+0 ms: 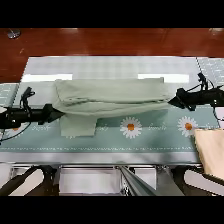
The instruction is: Fold the shirts.
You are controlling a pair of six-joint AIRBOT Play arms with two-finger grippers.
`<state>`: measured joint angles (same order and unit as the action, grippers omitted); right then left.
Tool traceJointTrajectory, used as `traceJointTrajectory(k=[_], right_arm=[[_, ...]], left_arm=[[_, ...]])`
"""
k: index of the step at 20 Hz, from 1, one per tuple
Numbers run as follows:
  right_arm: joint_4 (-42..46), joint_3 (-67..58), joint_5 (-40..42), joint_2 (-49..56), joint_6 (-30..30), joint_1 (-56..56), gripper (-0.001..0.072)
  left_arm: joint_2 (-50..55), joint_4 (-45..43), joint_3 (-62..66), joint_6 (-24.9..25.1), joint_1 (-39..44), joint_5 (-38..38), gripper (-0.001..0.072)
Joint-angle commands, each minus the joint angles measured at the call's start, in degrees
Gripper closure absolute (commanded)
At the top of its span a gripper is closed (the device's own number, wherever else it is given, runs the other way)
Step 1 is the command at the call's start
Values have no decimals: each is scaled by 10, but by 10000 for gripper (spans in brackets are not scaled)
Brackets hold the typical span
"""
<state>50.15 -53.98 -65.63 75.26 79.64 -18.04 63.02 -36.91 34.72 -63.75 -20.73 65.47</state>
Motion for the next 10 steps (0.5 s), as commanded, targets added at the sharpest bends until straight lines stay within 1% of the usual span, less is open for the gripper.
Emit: traceJointTrajectory(k=[1,2,4,5,10], right_arm=[[-4,-74,25,44,2,23,691],[-4,-101,33,70,6,30,691],[-4,-157,41,121,21,39,691],[-6,-185,41,146,26,42,691],[-31,-298,41,254,40,57,691]], left_arm=[[55,1,91,-15,21,-55,688],[79,1,118,-19,34,-82,688],[126,1,168,-56,54,-130,688],[149,0,194,-60,62,-142,688],[276,-1,324,-71,79,-144,688]])
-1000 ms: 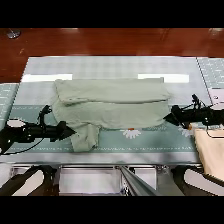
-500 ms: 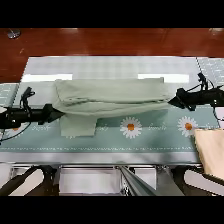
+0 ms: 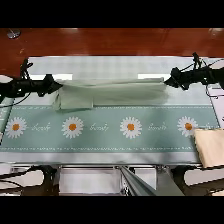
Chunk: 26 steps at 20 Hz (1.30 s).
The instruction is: Fold the shirts.
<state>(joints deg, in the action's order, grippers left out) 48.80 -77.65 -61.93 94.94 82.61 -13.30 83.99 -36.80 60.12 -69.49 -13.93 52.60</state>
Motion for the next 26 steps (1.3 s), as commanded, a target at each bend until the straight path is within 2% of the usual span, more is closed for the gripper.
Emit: traceJointTrajectory(k=[1,6,7,8,9,10,12,14,15,17,22,26], right_arm=[[-20,-78,5,74,11,14,691],[-21,-136,12,137,47,20,691],[-21,-137,13,141,46,20,602],[-23,-137,13,142,44,20,275],[-26,-141,-5,139,20,15,78],[-19,-153,-36,137,-1,5,87],[10,-181,-106,131,-3,-29,86],[42,-182,-139,118,14,-67,87],[70,-182,-156,118,40,-81,87],[116,-167,-162,118,67,-84,87],[68,-149,-175,162,46,-36,87],[4,-149,-165,191,41,0,87]], left_arm=[[85,-2,87,-16,14,-14,688],[135,-4,126,-24,17,-16,689],[137,-8,126,-23,17,-16,685],[137,-12,127,-21,16,-16,492],[136,-17,133,-19,11,5,12],[136,-35,152,-12,-2,44,4],[135,-91,200,-21,-44,145,5],[129,-162,225,-100,-95,232,5],[119,-187,219,-112,-116,255,5],[76,-195,171,-104,-145,240,5],[-96,-124,-17,-24,-121,87,5],[-166,-96,-75,-6,-65,85,5]])
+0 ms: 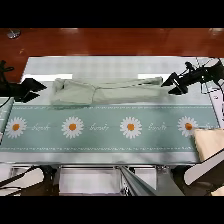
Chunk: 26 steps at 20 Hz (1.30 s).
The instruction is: Fold the shirts.
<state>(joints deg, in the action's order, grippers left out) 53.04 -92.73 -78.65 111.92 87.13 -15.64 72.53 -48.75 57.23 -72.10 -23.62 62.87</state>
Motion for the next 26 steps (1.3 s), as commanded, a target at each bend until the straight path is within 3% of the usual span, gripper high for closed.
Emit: traceJointTrajectory(k=[1,2,4,6,8,10,13,17,20,22,26], right_arm=[[-53,2,4,25,-7,32,105],[-64,1,7,25,-10,40,161],[-66,-19,-12,19,-17,48,694],[-49,-23,-29,-22,-37,48,692],[28,-11,-69,-87,-59,57,692],[114,46,-55,-184,-56,64,691],[142,189,-4,-366,-55,64,692],[148,345,21,-600,-14,64,691],[148,381,14,-706,27,64,691],[141,381,8,-740,39,64,691],[119,381,-14,-753,35,64,691]], left_arm=[[-50,26,-46,20,52,-7,5],[-48,28,-46,20,77,-3,5],[-44,37,-46,21,123,-6,39],[-43,57,-45,48,158,-6,674],[-43,116,-42,66,192,-18,688],[-42,132,-31,70,247,-59,688],[-36,132,-12,69,354,-135,689],[22,114,74,56,465,-139,690],[116,3,160,-42,545,-138,690],[185,-20,215,-95,585,-135,690],[297,44,299,-109,654,-112,690]])
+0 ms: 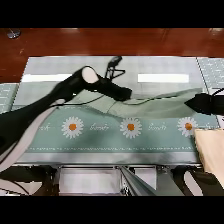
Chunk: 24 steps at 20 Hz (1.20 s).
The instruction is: Fold the shirts.
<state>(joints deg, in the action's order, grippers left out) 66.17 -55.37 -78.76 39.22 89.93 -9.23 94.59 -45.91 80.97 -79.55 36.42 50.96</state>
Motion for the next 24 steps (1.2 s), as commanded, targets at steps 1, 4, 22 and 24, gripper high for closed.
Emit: traceJointTrajectory(k=[1,4,22,24], right_arm=[[-17,7,-10,-26,6,1,692],[-34,7,-2,-26,3,1,692],[-102,-89,123,153,-14,163,691],[-80,-154,147,241,-10,243,691]], left_arm=[[100,16,80,-50,69,7,690],[164,35,134,-73,114,16,690],[-124,-73,113,-2,-244,260,689],[-245,-73,10,29,-301,252,689]])
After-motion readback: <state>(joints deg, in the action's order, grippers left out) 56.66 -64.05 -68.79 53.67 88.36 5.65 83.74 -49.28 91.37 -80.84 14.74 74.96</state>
